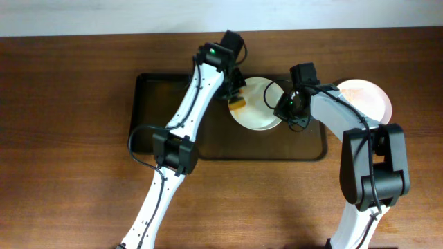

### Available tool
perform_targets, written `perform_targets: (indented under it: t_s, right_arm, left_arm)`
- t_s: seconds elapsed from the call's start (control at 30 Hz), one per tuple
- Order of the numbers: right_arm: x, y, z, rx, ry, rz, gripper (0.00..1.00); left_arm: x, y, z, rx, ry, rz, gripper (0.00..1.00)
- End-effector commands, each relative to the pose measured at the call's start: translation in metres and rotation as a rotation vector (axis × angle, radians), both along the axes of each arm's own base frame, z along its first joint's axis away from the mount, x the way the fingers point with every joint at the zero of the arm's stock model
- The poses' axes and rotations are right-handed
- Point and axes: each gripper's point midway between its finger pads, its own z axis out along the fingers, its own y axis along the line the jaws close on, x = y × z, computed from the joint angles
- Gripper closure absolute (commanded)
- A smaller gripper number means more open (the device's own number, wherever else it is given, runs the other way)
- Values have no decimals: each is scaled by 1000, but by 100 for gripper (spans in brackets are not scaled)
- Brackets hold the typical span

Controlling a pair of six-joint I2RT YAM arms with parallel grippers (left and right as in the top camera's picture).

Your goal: Clean dirty plates on tray and stack at the side

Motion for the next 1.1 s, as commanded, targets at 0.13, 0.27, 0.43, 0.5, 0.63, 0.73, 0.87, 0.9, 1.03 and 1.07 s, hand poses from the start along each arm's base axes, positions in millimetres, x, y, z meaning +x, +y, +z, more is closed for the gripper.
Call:
perform_targets:
  t_s: [0.13, 0.27, 0.43, 0.5, 0.63, 0.73, 0.87, 0.9, 1.03, 1.07]
  right_arm:
    - [-12, -15, -21, -79, 54, 24, 96]
    - [4, -4, -16, -77, -47, 237, 59]
    - [11, 20, -7, 4, -133, 441, 96]
    - [3, 20, 4, 22, -108, 441, 96]
    - [-4, -3, 80, -55, -164, 396, 96]
    - [-17, -39, 152, -276, -268, 311, 96]
    - [-32, -72, 210, -629, -343, 209, 96]
    - [-36, -74, 221, -731, -351, 192, 96]
    - [-50, -53, 267, -1123, -432, 117, 96]
    - [-53, -46, 273, -1161, -450, 116, 96]
  left_arm:
    - [21, 68, 188, 103, -441, -184, 100]
    - [11, 87, 196, 90, -412, -246, 100]
    - [16, 107, 194, 101, -401, -211, 100]
    - [16, 107, 195, 101, -401, -211, 100]
    - [19, 108, 196, 99, -412, -207, 100]
    - [21, 107, 197, 96, -424, -205, 100]
    - [25, 106, 200, 93, -443, -201, 100]
    - [26, 106, 200, 93, -444, -201, 100]
    - [26, 106, 200, 93, -444, -202, 100]
    - [26, 106, 200, 93, -444, -202, 100]
